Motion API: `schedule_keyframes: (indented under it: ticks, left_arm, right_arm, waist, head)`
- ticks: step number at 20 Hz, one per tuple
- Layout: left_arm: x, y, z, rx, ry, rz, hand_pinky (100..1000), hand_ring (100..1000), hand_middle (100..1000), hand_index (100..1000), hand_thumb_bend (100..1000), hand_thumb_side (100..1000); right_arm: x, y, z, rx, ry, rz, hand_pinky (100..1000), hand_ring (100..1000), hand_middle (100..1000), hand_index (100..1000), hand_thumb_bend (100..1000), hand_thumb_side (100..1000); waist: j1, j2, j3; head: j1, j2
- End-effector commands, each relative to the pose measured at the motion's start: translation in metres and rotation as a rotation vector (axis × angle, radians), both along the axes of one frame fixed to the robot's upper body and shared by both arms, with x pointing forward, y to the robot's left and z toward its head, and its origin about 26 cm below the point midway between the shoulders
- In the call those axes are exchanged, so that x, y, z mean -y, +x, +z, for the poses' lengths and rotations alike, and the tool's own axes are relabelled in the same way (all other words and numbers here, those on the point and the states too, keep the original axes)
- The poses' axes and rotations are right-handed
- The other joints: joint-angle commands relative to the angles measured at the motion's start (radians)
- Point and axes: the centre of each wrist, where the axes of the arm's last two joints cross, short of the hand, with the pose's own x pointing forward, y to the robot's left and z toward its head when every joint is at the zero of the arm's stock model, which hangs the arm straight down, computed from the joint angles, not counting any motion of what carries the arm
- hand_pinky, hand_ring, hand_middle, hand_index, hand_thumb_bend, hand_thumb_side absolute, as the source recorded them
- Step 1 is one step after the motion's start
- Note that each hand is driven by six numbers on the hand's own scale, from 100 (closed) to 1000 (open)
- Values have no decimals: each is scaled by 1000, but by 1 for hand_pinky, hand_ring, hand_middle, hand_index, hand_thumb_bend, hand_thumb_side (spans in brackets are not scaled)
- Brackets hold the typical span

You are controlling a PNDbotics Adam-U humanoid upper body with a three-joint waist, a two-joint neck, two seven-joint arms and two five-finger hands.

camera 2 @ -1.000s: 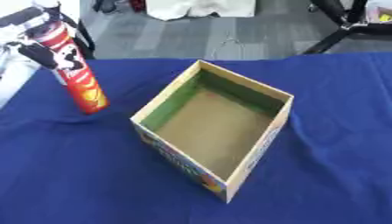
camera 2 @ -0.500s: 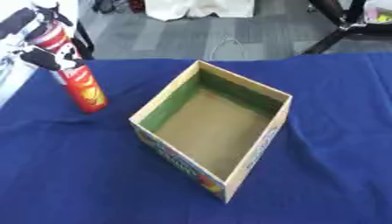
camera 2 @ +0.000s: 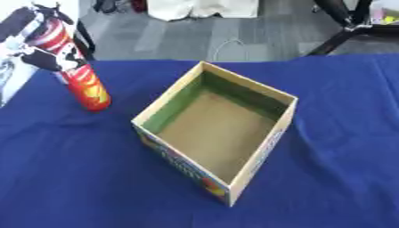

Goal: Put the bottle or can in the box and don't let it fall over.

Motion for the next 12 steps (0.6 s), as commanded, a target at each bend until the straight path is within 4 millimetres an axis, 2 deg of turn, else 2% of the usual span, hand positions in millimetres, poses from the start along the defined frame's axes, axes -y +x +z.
schedule_keyframes:
  ticks: [1, 8, 12]
  left_arm:
    - [14, 17, -55, -218, 42, -37, 100, 100, 100, 110, 380, 100]
    - [5, 18, -50, -343, 93, -56, 100, 100, 100, 102, 442, 100]
    - [6, 15, -30, -356, 116, -61, 100, 100, 100, 103, 514, 100]
  right_arm:
    - [1, -3, 8, 26, -16, -11, 1000, 693, 748, 976, 100, 743]
    - [1, -3, 8, 25, -20, -22, 1000, 693, 748, 976, 100, 740]
    - [0, -3, 8, 22, -19, -24, 1000, 693, 747, 975, 100, 738]
  waist:
    - [-15, -5, -2]
    - [-7, -13, -1]
    - [-3, -20, 0]
  head:
    - [-2, -4]
    - [-1, 5]
    - [-1, 7]
